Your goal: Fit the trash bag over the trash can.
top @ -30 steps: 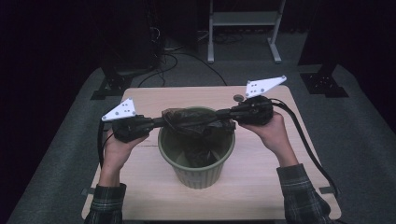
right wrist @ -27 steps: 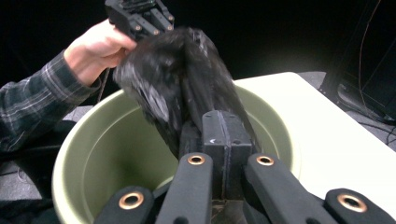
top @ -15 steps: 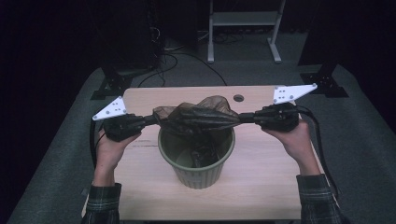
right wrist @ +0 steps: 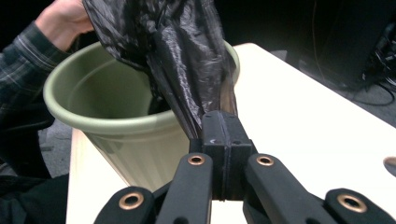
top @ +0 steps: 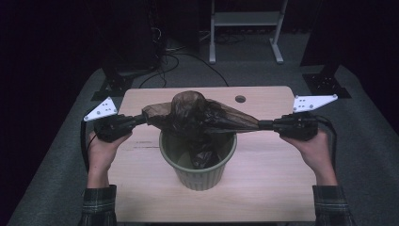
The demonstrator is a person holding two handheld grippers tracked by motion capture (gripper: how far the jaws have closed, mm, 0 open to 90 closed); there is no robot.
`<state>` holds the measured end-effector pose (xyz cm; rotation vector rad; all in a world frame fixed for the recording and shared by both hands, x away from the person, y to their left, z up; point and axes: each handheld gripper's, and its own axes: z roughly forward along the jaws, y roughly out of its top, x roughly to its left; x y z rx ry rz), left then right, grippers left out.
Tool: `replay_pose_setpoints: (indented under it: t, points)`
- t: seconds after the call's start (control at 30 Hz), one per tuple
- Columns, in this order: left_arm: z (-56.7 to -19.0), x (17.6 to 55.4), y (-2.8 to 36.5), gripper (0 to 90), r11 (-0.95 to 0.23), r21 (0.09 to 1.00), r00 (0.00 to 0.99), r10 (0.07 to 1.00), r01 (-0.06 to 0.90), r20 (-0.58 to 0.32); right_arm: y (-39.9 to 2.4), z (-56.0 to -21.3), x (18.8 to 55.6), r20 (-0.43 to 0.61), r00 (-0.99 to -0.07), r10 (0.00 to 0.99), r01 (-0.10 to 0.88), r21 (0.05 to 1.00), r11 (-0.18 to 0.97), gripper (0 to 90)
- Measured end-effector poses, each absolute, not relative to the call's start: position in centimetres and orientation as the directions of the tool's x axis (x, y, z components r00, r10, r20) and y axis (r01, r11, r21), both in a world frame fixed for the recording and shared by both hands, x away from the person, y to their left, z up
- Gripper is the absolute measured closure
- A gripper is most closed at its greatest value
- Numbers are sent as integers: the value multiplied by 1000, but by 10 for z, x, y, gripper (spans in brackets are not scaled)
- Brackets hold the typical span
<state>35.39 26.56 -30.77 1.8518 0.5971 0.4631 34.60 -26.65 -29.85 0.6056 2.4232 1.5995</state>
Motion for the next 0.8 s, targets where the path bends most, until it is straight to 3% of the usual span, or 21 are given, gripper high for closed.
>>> replay_pose_setpoints:
  t: [0.67,0.8]
  points:
    - [-314,359,262,897,-380,897,747,659,227,90,-285,-314,353,96,-854,511,302,892,337,900]
    - [-314,359,266,896,-329,919,771,635,217,45,-286,-314,353,95,-852,515,302,893,334,900]
